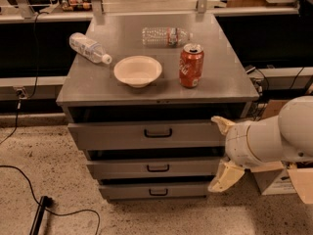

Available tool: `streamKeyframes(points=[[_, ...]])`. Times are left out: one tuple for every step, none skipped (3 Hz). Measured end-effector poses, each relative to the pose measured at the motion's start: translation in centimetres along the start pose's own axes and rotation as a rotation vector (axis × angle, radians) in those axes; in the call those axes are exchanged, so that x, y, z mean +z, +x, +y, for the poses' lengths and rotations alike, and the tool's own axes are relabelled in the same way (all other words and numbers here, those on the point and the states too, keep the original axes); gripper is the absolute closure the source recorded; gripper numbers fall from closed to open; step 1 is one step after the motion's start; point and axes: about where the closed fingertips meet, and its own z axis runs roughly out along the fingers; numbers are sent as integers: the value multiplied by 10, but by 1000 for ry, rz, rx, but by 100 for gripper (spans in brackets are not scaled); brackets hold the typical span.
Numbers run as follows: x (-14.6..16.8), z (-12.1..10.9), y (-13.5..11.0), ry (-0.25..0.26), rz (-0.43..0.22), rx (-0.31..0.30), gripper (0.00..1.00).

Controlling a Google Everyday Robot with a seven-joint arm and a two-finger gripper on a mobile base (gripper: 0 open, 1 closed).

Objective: Open middle drawer

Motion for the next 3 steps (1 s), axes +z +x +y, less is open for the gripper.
streamKeyframes(points=[[41,26,30,-73,14,20,0],[81,53,65,-121,6,-42,0],[87,55,67,-134,4,-51,0]])
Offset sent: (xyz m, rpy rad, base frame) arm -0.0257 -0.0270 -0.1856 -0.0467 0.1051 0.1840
